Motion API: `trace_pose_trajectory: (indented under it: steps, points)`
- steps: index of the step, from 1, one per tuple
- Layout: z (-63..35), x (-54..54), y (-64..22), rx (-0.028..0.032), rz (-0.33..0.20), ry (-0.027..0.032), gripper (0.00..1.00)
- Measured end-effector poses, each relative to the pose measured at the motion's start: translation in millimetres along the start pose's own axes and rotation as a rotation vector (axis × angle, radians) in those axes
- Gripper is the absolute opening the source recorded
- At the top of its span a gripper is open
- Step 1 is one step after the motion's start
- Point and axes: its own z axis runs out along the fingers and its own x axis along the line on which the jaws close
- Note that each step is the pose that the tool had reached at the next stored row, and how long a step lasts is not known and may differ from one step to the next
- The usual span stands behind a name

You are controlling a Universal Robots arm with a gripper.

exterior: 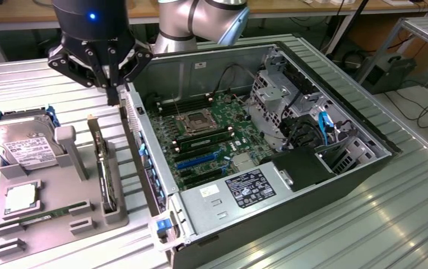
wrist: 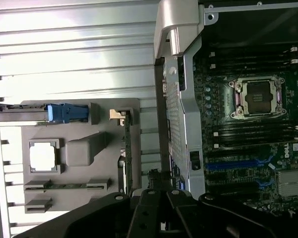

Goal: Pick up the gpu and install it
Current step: 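Reach for the gpu, then pick up the gpu and move the gpu toward the slot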

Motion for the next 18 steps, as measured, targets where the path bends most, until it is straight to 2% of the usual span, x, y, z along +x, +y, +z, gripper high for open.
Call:
trace_pose_trajectory:
  steps: [18]
  points:
    - [-0.3,2.5,-11.9,0.0,0.0,0.0,0.11]
